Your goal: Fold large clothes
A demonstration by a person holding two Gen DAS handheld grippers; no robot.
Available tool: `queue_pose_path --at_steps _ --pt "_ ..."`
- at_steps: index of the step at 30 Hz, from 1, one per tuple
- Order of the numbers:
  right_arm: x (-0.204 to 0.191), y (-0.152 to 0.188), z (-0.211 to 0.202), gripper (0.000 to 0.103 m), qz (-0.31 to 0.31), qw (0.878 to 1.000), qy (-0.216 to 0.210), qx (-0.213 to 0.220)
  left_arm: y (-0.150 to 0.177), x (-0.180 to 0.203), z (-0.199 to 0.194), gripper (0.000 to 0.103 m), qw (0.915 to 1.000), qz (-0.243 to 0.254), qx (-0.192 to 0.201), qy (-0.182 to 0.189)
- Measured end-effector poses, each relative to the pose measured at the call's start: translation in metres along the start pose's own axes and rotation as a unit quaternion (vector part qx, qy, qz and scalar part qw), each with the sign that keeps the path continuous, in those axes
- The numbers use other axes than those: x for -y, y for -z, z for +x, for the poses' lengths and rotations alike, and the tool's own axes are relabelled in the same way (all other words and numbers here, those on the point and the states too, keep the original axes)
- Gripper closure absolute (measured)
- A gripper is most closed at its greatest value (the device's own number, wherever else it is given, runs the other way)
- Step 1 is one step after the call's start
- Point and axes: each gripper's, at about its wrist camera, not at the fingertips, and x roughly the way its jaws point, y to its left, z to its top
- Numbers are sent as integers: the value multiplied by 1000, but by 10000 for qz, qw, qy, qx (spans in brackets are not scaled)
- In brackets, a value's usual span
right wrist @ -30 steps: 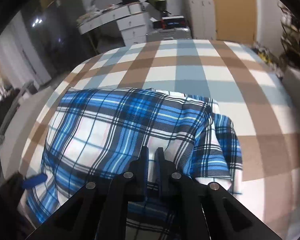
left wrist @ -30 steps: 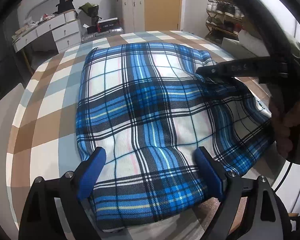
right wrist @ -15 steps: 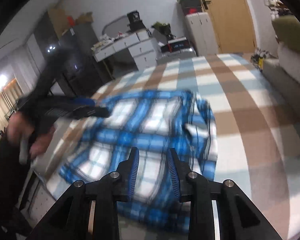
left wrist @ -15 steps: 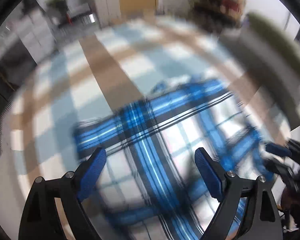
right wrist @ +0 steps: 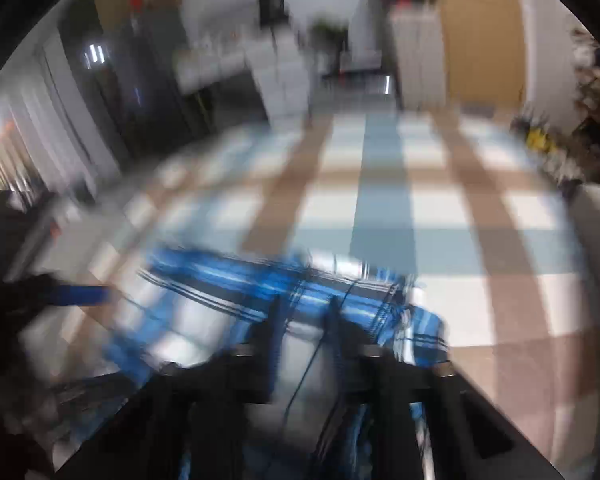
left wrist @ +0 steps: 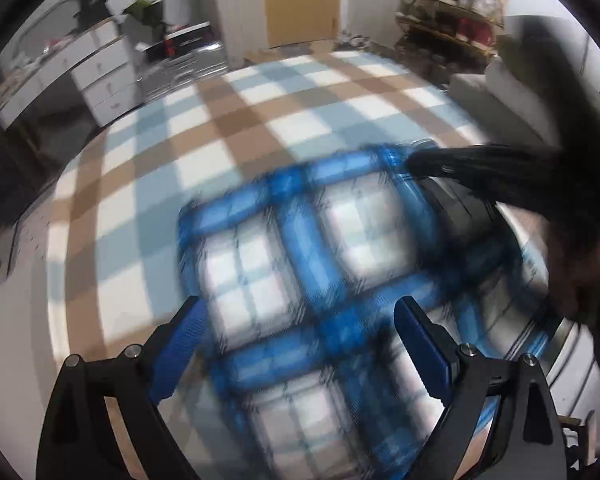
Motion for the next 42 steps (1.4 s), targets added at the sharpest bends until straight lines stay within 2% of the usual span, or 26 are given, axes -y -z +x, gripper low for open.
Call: queue_pose_path --at_steps 1,2,4,7,10,13,15,17,18,19,20,21,23,24,25,26,27,31,33,34,36,37,38,40,41,42 --pt "2 -1 17 98 -13 9999 56 -151 8 -3 5 11 9998 -96 -91 128" --pt "4 -2 19 98 -72 10000 52 -20 15 -7 13 11 9991 -225 -199 305" --pt "1 -5 13 98 -182 9996 126 -163 24 -12 28 11 9969 -490 -312 527" --pt "-1 9 -25 94 -107 9999 -94 61 31 -13 24 11 9962 -612 -194 583" --pt "-11 47 -71 94 -275 9986 -251 386 41 -16 -1 12 9902 -985 133 981" --pt "-18 85 -79 94 -107 9995 -313 -14 57 0 7 12 9918 -837 -53 965" --pt "-22 110 -78 94 -43 9995 -215 -220 65 9 10 11 9943 -696 156 792" --pt "-20 129 -71 94 115 9993 -131 -331 66 9 13 6 9933 -828 177 782" --pt "-17 138 -63 94 282 9983 -257 -448 65 10 14 5 9936 -848 165 731" --pt "-16 139 -68 91 324 9986 -320 -266 63 15 15 4 9949 -778 127 630" --pt "-15 136 -67 91 369 9977 -410 -405 61 17 13 4 9956 -718 89 597" --pt "-10 132 -70 86 484 9965 -500 -471 58 15 10 4 9954 -705 14 650" --pt "5 120 -91 57 725 9956 -585 -81 51 2 1 4 9922 -946 -32 814" --pt "12 115 -100 29 776 9957 -504 109 50 -9 -4 4 9903 -1089 30 860" --pt "23 108 -110 14 860 9950 -353 355 53 -22 -9 4 9885 -1234 95 868" --pt "31 103 -114 12 914 9942 -276 490 52 -31 -11 4 9864 -1379 117 884" --pt "42 95 -111 12 956 9940 -288 458 49 -44 -7 4 9824 -1560 51 1026" --pt "72 75 -65 12 1519 9850 -729 -376 36 -64 27 4 9653 -1946 -603 1635" --pt "78 68 -39 11 1677 9790 -866 -766 26 -67 34 4 9611 -1893 -615 1916" --pt "74 62 -38 13 1585 9820 -781 -667 25 -65 37 4 9560 -1924 -727 2092" --pt "60 53 -31 18 1410 9813 -1069 -757 20 -59 40 5 9522 -1884 -767 2280" --pt "52 52 -25 16 1320 9809 -1149 -854 17 -54 40 5 9537 -1788 -795 2282" --pt "42 51 -22 18 1110 9850 -1003 -865 11 -48 42 7 9567 -1665 -871 2222" --pt "18 50 -17 39 584 9914 -797 -854 4 -42 46 12 9574 -1685 -954 2144" --pt "9 49 -15 60 412 9915 -859 -882 1 -42 47 21 9566 -1788 -1011 2067" --pt "4 49 -12 66 400 9890 -1049 -959 -1 -44 45 25 9564 -1829 -1034 2031"
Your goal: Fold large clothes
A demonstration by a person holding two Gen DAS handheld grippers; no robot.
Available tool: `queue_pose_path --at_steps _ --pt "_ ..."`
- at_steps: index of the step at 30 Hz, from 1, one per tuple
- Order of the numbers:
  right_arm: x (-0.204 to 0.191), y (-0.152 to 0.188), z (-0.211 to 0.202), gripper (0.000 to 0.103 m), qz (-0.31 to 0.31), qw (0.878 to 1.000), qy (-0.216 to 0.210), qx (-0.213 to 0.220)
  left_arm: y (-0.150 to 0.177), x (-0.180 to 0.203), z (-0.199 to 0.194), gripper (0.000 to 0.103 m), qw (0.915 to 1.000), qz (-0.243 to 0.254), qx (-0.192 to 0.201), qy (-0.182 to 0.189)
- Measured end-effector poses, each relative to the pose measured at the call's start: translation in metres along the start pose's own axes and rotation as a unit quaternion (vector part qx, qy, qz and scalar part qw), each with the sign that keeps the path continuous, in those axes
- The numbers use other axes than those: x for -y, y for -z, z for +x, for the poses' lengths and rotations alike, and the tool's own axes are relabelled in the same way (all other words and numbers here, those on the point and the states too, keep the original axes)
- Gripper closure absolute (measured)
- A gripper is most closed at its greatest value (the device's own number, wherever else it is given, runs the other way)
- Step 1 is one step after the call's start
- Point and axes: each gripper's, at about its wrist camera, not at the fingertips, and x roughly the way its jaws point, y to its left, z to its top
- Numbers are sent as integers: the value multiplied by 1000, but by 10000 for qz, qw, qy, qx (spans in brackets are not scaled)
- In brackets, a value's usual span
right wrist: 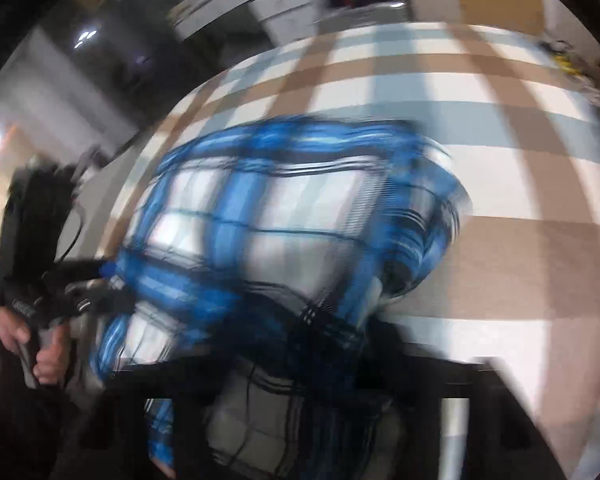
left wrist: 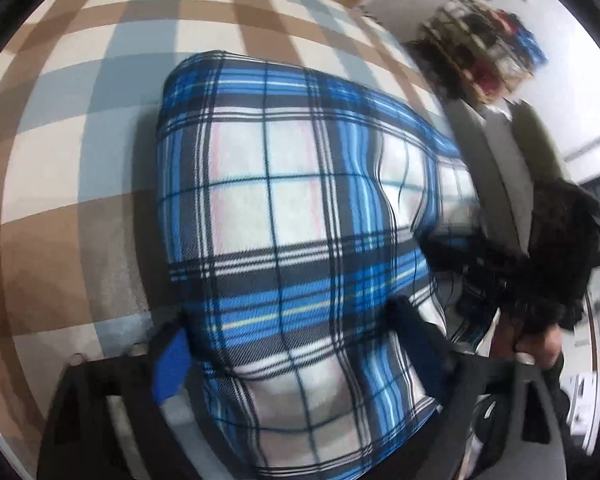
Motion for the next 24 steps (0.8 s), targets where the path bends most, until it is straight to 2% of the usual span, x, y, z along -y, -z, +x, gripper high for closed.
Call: queue_pose_path --at_steps 1,2,4,5,9,14,19,24 --pt "-3 -1 0 68 25 10000 -32 29 -2 0 -5 34 10000 -13 37 -2" --pt "-6 -1 -1 71 -26 10000 -25 64 -1 4 -12 52 9999 33 110 -40" --pt "-10 1 -8 77 -151 9994 -144 259 0 10 -26 67 9995 210 248 -48" --pt "-10 2 -13 78 -196 9989 -229 346 0 14 -31 69 9991 311 263 -111" --pt "-34 3 -30 81 -385 9955 -595 635 7 17 -38 72 9976 522 208 -410" --pt "-76 -4 -38 82 -565 9890 -975 954 15 -5 -62 73 9984 229 416 -315" --pt "-127 -14 -50 82 -868 9820 -1182 1191 24 -13 -107 73 9955 287 777 -469" --pt "-185 -40 -44 82 -1060 9731 -1614 1256 32 -42 -171 73 9901 178 1176 -741"
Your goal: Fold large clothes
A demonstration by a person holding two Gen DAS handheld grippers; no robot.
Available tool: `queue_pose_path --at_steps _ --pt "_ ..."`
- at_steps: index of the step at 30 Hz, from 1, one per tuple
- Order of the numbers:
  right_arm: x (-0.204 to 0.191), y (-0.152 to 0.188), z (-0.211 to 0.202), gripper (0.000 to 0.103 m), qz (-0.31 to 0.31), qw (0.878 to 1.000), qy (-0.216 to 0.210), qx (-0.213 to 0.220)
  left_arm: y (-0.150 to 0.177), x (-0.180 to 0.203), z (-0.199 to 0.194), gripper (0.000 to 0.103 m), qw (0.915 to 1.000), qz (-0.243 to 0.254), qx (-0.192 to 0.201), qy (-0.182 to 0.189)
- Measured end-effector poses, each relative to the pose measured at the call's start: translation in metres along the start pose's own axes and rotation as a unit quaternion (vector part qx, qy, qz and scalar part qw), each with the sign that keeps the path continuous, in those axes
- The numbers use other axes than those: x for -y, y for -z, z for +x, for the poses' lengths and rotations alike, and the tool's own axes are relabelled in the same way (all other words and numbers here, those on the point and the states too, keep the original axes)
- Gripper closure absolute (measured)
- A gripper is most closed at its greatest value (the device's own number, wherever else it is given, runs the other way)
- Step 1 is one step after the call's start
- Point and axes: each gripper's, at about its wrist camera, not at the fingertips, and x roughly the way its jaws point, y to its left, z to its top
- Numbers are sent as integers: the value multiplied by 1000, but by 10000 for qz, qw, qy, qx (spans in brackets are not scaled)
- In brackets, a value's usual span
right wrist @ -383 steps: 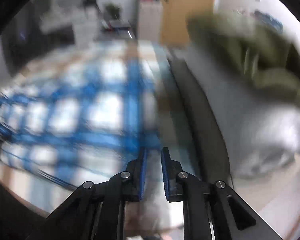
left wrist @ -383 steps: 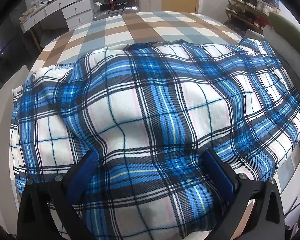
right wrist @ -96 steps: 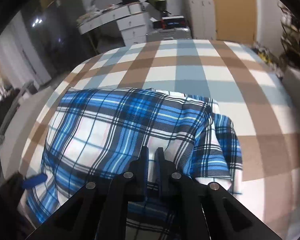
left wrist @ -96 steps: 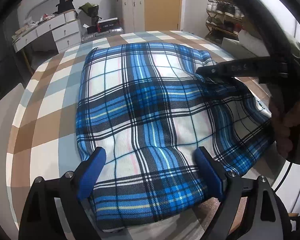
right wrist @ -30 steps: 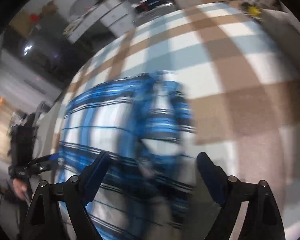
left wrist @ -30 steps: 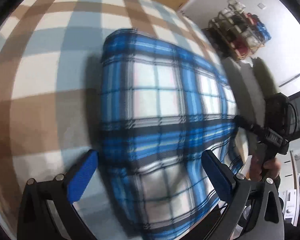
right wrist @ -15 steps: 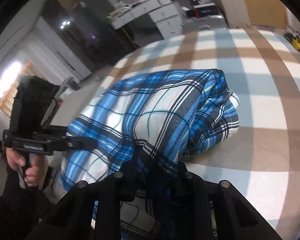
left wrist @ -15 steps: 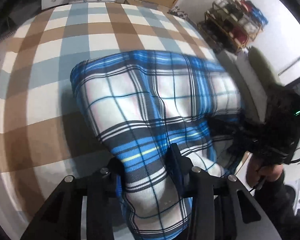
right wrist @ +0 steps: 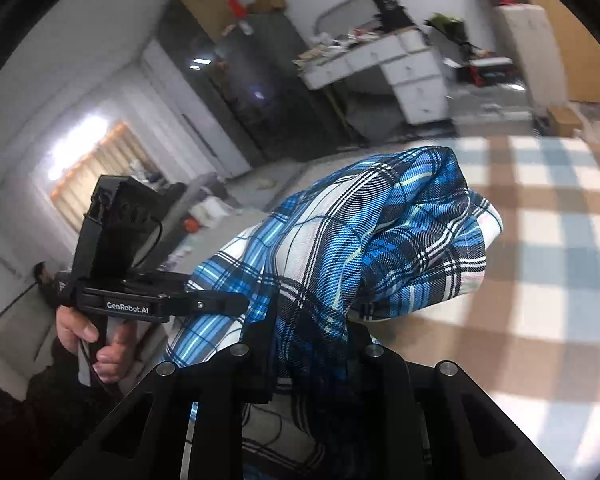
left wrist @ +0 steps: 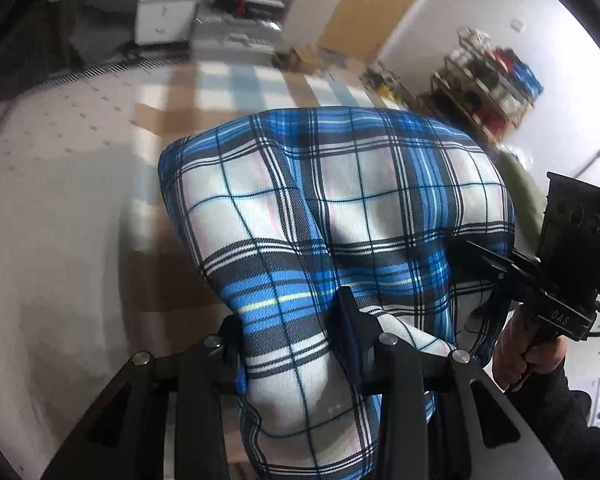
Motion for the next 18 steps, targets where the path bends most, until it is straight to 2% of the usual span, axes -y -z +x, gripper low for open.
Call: queue_pose_path --at_steps 3,5,9,12,14,15,16,17,18 --pt "-39 -22 37 82 -193 9996 -188 91 -4 -30 -39 73 9985 -180 325 -399" --pt "-72 -31 72 82 -372 9988 -322 53 -2 -56 -58 73 9948 -265 466 -863" --pt "-110 -38 152 81 -345 9969 -684 -171 6 -126 -67 73 9851 -779 484 -1454" --pt "-119 -31 231 77 -137 9940 -846 -681 14 -182 -49 73 9762 -1174 336 -1791" --pt "-121 -13 286 72 -66 9883 -756 -1320 27 -231 -24 70 9657 -1651 220 -1991" --pt "-120 -4 300 66 -45 9860 -603 -1556 33 -248 -16 62 9631 -1820 131 -1979" --pt "-117 6 308 61 18 9840 -476 -1719 42 -266 -10 51 9647 -1983 119 -1730" --pt "-115 12 308 59 60 9841 -505 -1703 48 -279 -14 51 9674 -2074 222 -1433" --pt "-114 18 296 49 -32 9864 -522 -1557 52 -284 -20 51 9672 -2146 363 -1309"
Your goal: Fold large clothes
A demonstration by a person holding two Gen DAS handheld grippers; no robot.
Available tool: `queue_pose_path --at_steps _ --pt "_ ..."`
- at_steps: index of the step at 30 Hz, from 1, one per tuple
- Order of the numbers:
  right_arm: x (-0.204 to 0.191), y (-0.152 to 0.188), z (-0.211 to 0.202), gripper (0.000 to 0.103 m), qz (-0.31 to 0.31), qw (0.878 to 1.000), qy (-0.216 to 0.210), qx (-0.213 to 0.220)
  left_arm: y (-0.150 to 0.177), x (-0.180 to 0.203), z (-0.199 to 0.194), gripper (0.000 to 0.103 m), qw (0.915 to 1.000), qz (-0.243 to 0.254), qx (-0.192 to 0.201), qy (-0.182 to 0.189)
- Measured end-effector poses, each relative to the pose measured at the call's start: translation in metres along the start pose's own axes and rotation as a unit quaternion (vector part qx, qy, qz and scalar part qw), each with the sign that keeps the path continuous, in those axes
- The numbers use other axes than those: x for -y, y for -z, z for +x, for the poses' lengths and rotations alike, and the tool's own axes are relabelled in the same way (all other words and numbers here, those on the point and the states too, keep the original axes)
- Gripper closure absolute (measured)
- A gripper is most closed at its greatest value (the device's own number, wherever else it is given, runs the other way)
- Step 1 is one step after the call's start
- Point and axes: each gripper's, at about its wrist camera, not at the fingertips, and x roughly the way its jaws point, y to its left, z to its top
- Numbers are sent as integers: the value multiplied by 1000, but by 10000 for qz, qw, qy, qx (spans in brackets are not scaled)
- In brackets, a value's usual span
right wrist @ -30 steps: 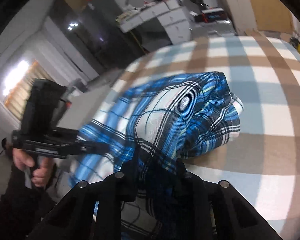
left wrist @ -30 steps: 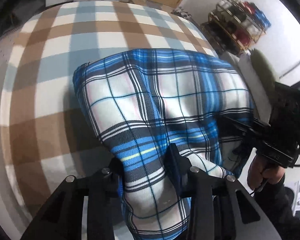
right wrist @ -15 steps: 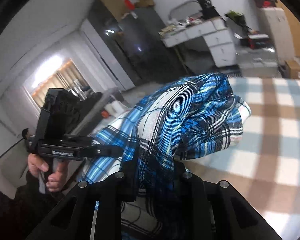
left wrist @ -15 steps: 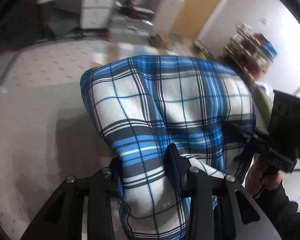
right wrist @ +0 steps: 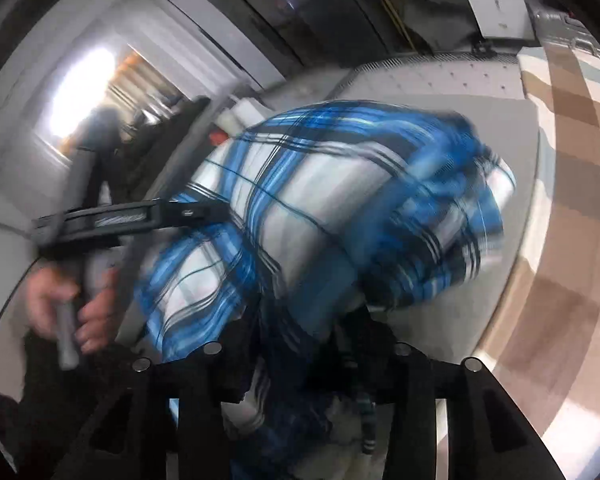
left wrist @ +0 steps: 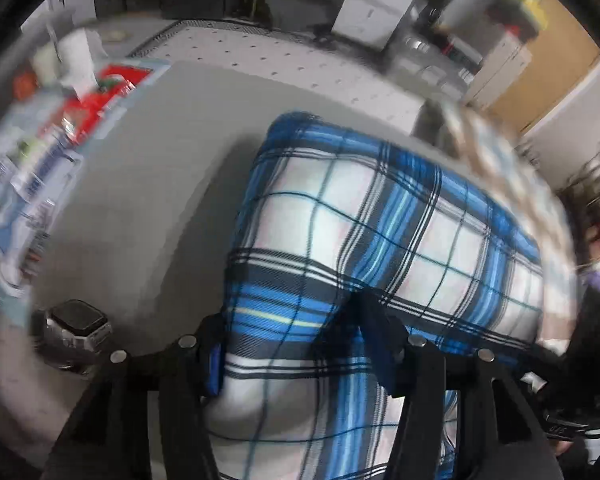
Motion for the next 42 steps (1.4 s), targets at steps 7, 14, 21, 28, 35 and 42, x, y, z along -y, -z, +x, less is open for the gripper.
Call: queue_pose_path --at_steps 7,14,21,28,35,42 --pt "-34 19 -78 43 -1742 9760 725 1088 17 -1 -68 50 9935 252 1100 -131" --pt "-80 -56 13 74 -2998 9345 1830 568 58 44 12 44 9907 1232 555 -178" --pt "-29 -53 39 83 -2608 9438 1985 -439 76 44 37 43 9839 1342 1048 -535" --pt "-68 15 -7 82 -3111 9419 1202 -397 75 48 44 35 9822 1359 1146 -612" --pt "-31 54 27 83 -2504 9622 959 -468 91 53 17 30 9780 1192 1398 -987" --pt "-9 83 41 80 -2213 9716 839 21 100 52 17 23 9807 1017 1406 -899"
